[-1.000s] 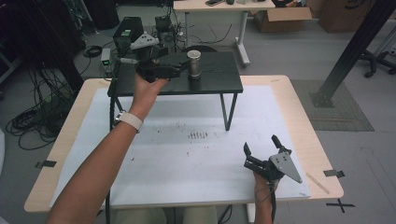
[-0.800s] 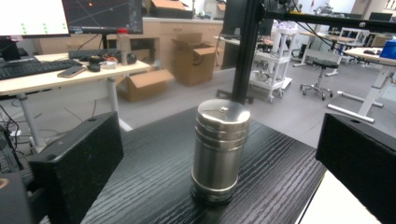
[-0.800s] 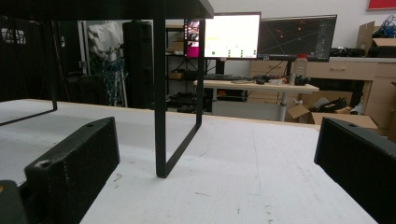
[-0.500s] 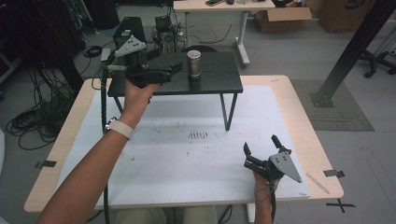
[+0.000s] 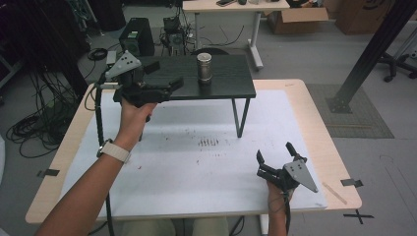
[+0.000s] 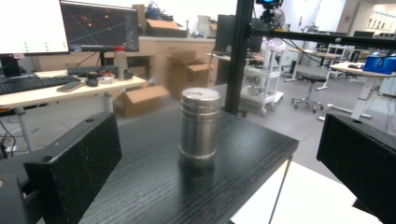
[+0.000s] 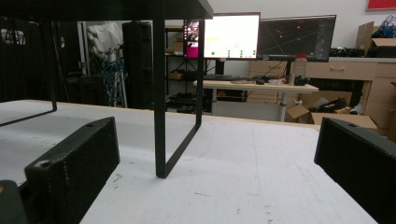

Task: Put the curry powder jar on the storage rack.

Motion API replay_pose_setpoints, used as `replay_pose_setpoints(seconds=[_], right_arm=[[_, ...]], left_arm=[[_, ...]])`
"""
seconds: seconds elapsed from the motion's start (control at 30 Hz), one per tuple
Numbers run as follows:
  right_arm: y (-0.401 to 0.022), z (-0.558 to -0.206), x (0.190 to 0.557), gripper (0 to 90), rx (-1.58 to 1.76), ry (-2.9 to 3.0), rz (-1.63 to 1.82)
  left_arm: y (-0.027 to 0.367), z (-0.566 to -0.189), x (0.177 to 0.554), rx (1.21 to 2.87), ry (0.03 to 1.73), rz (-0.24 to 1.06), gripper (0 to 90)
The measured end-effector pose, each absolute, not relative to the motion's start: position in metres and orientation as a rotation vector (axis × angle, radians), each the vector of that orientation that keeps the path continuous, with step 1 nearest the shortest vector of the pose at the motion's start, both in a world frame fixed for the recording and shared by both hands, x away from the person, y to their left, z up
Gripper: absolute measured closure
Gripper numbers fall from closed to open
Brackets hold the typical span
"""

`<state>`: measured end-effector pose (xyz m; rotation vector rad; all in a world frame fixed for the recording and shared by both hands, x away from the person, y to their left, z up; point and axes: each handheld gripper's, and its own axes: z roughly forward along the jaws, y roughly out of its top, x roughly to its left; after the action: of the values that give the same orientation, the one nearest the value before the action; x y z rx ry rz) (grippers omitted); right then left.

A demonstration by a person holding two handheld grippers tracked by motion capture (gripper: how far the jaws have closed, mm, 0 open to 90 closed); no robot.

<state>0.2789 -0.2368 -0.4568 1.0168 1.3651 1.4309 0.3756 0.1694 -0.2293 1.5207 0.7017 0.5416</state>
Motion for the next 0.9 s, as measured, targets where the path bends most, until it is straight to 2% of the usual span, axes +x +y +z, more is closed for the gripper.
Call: replay_pose_setpoints(seconds=[0.9], right_arm=[[-0.236, -0.457, 0.279, 0.0, 1.012, 1.367, 1.427]], left_arm=[[0.217, -0.259, 0.326, 1.411, 0.660, 0.633, 0.2]])
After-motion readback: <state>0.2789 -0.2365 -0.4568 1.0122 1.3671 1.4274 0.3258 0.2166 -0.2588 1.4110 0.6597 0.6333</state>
